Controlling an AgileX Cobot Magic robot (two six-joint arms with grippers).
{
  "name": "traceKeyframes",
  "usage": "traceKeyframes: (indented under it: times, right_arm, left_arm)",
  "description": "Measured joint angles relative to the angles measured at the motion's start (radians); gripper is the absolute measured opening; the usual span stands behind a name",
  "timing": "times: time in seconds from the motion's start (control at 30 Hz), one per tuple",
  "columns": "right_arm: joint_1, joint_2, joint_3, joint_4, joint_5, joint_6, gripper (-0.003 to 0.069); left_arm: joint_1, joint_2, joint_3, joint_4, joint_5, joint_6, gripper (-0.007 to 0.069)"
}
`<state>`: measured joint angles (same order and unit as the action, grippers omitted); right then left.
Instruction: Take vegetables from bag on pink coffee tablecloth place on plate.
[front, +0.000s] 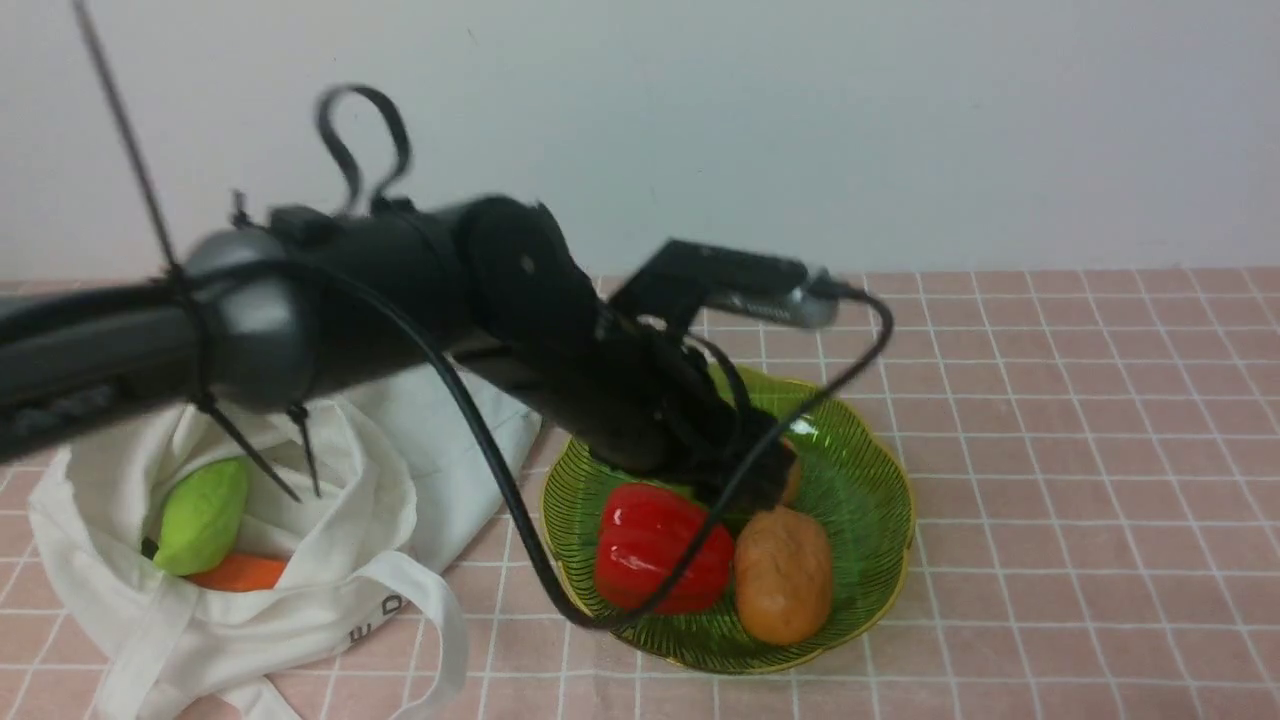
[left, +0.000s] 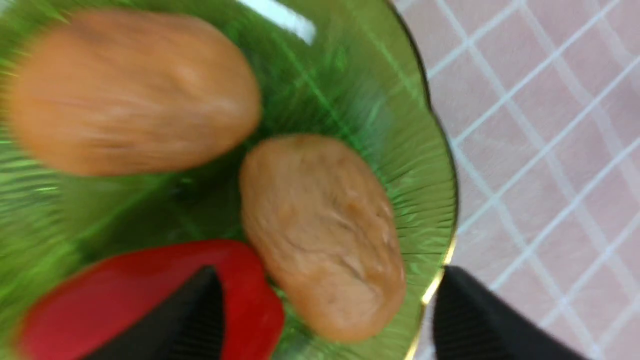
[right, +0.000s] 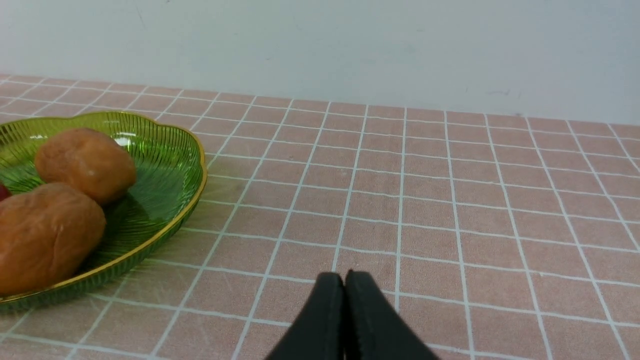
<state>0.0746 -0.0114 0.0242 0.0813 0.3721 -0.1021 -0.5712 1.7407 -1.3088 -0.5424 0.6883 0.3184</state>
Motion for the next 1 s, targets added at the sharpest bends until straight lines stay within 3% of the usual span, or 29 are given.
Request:
traceKeyframes:
  times: [0.03,0.13,0.17,0.5,0.67,1.0]
  right_arm:
    - [0.000,0.000,0.000,0.000,0.000,0.000,-0.0015]
    - [0.000,0.000,0.000,0.000,0.000,0.000,-0.0015]
    - [0.000,0.000,0.000,0.000,0.000,0.000,-0.0015]
    - [0.000,0.000,0.000,0.000,0.000,0.000,-0.0015]
    - [0.000,0.000,0.000,0.000,0.000,0.000,-0.0015]
    - [0.000,0.000,0.000,0.000,0.000,0.000,-0.0015]
  left_arm:
    - [0.025,-0.055,-0.009,0.019,0.019,-0.025,0.0291]
    - [0.065,-0.198,-0.006,0.068,0.012,-0.053,0.0071]
    - [0.071,-0.261,0.006,0.083,-0.004,-0.059,0.0033]
    - [0.070,-0.706,0.238,0.131,-0.152,-0.073,-0.0005]
    - [0.070,-0.885,0.380,0.136,-0.101,-0.073,-0.0005]
    - [0.070,-1.050,0.399,0.252,0.017,0.007,-0.0005]
